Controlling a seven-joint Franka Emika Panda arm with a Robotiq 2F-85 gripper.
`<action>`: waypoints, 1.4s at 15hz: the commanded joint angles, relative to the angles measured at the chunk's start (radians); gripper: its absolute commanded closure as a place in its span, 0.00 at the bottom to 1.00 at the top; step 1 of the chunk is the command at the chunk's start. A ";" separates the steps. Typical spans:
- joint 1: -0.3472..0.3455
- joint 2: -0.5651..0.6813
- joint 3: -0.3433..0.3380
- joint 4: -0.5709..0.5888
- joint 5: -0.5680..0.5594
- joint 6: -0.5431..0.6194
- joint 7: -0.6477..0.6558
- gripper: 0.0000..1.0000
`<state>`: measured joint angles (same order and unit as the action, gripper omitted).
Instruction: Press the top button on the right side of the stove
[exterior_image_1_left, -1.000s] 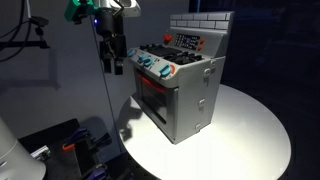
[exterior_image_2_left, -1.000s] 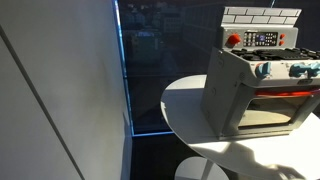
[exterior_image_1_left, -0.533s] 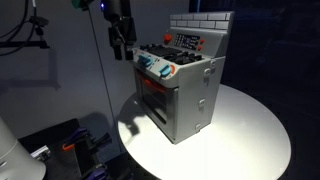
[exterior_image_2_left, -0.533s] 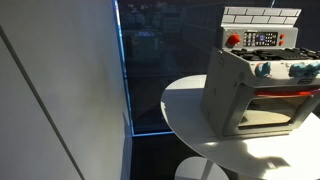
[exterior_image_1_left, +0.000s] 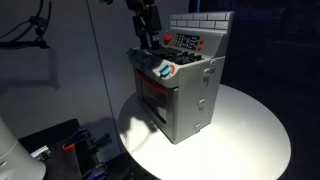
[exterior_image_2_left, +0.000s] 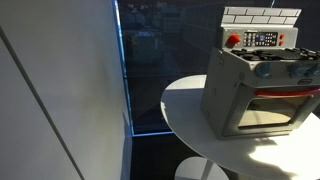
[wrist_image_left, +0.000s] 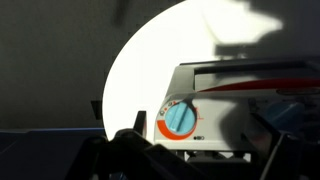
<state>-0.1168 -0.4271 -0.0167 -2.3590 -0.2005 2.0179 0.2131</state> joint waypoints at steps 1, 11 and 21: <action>-0.019 0.053 -0.019 0.052 0.034 0.086 0.056 0.00; -0.036 0.065 -0.016 0.028 0.018 0.179 0.103 0.00; -0.068 0.131 -0.012 0.071 0.026 0.308 0.260 0.00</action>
<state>-0.1684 -0.3347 -0.0366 -2.3290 -0.1857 2.2931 0.4336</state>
